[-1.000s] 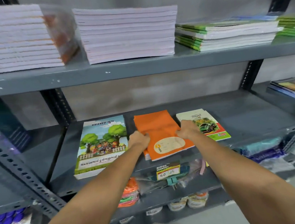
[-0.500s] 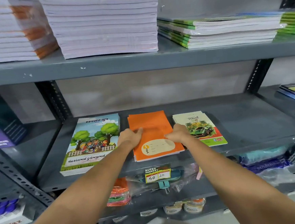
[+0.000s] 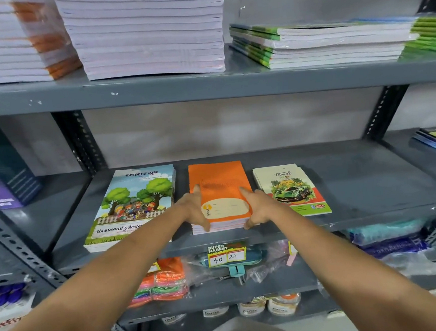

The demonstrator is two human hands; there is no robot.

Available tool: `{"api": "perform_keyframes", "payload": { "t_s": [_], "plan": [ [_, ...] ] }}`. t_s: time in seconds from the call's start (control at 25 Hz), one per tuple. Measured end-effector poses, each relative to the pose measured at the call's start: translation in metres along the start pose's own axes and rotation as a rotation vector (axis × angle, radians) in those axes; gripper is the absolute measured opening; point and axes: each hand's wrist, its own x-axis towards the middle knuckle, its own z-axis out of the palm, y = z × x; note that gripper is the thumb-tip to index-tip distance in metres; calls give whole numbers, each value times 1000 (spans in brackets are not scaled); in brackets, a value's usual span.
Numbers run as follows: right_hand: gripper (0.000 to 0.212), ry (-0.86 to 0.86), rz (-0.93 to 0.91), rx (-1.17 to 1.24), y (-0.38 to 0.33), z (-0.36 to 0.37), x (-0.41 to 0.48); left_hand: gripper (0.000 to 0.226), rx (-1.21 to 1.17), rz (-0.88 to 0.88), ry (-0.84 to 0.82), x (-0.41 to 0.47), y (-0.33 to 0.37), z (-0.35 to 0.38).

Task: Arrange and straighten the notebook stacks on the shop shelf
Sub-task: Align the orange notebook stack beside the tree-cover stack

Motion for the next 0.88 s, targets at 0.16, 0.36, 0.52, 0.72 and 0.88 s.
{"api": "perform_keyframes", "payload": {
  "t_s": [0.16,0.36,0.52,0.72,0.88],
  "plan": [
    [114,30,-22,-14,4,3,4,125,38,17,49,-2,-1,0],
    [122,52,-36,-3,10,4,7,139,94,-64,190,-7,7,15],
    [126,62,-28,-11,11,6,9,135,48,-74,241,-10,6,17],
    [126,59,-7,15,9,5,8,133,88,-105,262,-16,10,20],
    [124,52,1,25,4,4,4,126,26,-101,274,-21,10,21]
  ]
}}
